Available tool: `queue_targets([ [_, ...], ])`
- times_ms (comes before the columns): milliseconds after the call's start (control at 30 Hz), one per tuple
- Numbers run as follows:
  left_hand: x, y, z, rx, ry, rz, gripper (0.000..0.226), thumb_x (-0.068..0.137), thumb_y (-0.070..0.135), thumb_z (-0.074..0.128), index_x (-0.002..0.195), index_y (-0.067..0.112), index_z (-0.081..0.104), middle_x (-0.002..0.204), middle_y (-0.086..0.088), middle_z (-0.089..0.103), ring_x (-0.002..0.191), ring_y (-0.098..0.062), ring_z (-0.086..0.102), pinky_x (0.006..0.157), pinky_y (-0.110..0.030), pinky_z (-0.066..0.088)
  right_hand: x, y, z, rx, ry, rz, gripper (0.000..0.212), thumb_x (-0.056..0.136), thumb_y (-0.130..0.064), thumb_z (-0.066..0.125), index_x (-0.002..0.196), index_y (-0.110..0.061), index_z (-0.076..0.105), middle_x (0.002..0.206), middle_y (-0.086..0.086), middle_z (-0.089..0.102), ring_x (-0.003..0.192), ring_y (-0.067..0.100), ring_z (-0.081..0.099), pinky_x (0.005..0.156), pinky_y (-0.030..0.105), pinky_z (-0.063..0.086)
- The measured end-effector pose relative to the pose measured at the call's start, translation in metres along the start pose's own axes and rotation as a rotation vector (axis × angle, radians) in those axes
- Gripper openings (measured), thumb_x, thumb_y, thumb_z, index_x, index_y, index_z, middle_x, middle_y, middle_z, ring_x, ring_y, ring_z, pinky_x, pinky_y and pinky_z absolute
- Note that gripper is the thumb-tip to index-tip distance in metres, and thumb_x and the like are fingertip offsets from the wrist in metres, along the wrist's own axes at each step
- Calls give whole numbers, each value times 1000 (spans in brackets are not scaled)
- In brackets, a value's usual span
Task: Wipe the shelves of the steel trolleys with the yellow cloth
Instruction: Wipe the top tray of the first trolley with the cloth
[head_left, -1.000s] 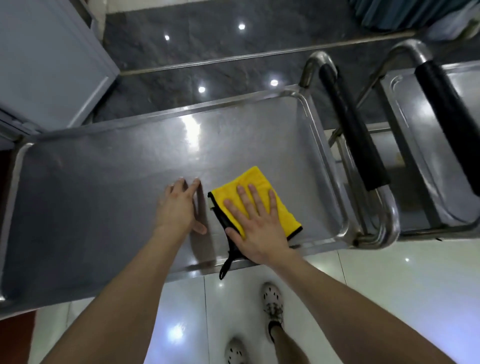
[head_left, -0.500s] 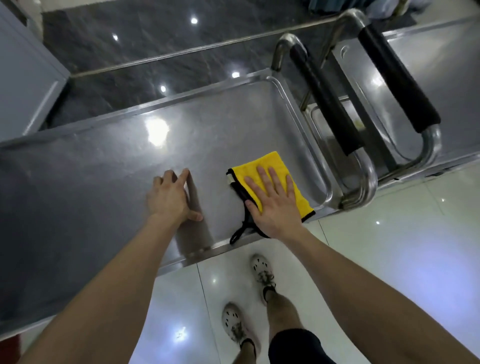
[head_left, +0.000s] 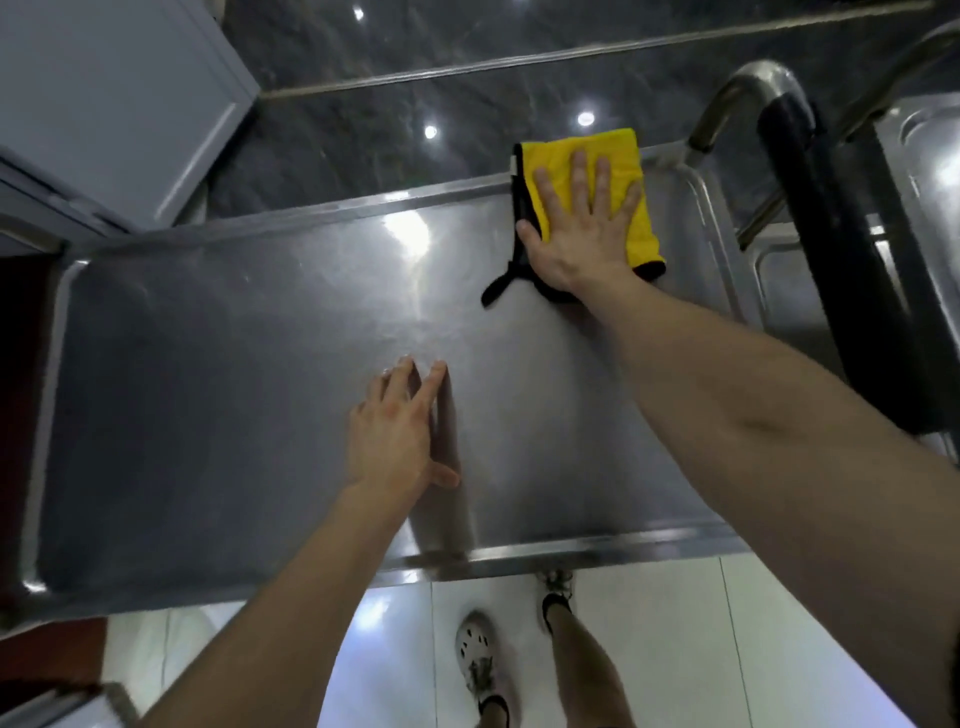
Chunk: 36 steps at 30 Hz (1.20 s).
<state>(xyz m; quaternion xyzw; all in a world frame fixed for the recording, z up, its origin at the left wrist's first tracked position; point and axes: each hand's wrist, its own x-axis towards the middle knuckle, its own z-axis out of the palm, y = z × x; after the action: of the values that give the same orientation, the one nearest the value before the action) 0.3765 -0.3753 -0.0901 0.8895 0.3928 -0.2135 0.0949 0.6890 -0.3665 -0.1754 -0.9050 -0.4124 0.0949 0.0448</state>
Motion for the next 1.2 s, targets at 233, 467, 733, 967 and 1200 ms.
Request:
queue_targets([
  [233, 0, -5, 1, -26, 23, -11, 151, 49, 67, 99, 171, 40, 15, 178, 0, 17, 159, -29, 24, 116, -49, 45, -59, -62, 28, -12, -8, -353, 70, 105, -67, 24, 169, -41, 21, 180, 8, 4, 166, 36, -3, 123, 75, 0],
  [467, -10, -10, 4, -146, 22, -40, 145, 48, 59, 103, 168, 24, 29, 179, 5, 19, 161, -27, 23, 122, -49, 38, -237, -30, 55, 38, 83, -426, 67, 109, -61, 36, 170, -37, 22, 180, 9, 3, 166, 37, -2, 123, 76, 8],
  [733, -35, -25, -5, -150, 66, -20, 109, 67, 59, 92, 157, 26, 42, 166, -9, 36, 153, -32, 34, 124, -50, 30, -327, -62, 62, -40, -43, -325, 72, 110, -64, 30, 172, -36, 6, 180, 4, -8, 165, 33, -12, 125, 73, 7],
  [967, -48, -149, 4, -109, -37, -95, 141, 49, 66, 101, 166, 31, 30, 171, -9, 28, 157, -36, 28, 128, -55, 27, -322, -67, 62, -76, -79, -226, 73, 105, -75, 19, 169, -46, -1, 179, -3, -15, 164, 25, -20, 127, 70, 1],
  [1200, -41, -171, 7, -80, -45, -29, 146, 54, 75, 95, 170, 31, 17, 175, -9, 19, 160, -37, 22, 125, -58, 34, -239, -105, 53, -18, -75, -38, 77, 100, -81, 22, 169, -49, 8, 180, -1, -11, 165, 27, -16, 125, 71, -5],
])
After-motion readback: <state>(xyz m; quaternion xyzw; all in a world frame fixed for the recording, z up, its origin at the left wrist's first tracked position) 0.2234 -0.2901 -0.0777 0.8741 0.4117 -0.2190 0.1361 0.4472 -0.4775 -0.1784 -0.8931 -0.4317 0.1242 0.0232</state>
